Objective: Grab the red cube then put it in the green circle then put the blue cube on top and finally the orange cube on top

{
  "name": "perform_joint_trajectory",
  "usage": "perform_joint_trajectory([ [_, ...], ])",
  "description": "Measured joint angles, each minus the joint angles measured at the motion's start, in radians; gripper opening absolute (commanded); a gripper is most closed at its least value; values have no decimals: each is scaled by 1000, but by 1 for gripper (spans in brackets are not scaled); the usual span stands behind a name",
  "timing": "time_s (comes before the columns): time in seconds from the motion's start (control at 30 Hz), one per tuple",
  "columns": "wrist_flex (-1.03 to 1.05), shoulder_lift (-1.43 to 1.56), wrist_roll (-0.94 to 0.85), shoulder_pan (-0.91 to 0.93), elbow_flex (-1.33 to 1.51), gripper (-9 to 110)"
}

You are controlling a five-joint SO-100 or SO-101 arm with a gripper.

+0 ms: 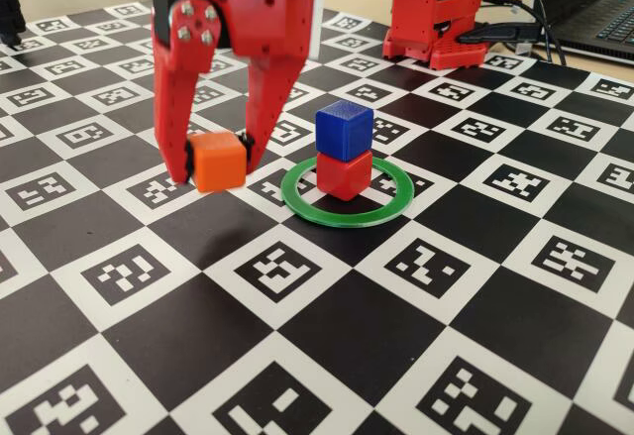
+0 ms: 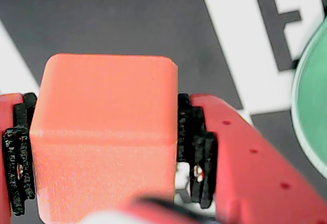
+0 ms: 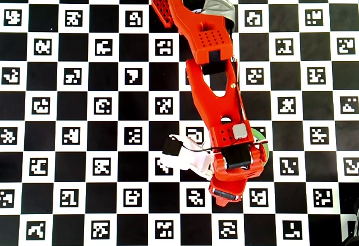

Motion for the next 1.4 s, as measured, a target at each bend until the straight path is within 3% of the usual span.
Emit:
perform_joint_trajectory([
  [0.63,21,416,-61,-64,324,10],
  [1.4,106,503,-61,-160,466,10],
])
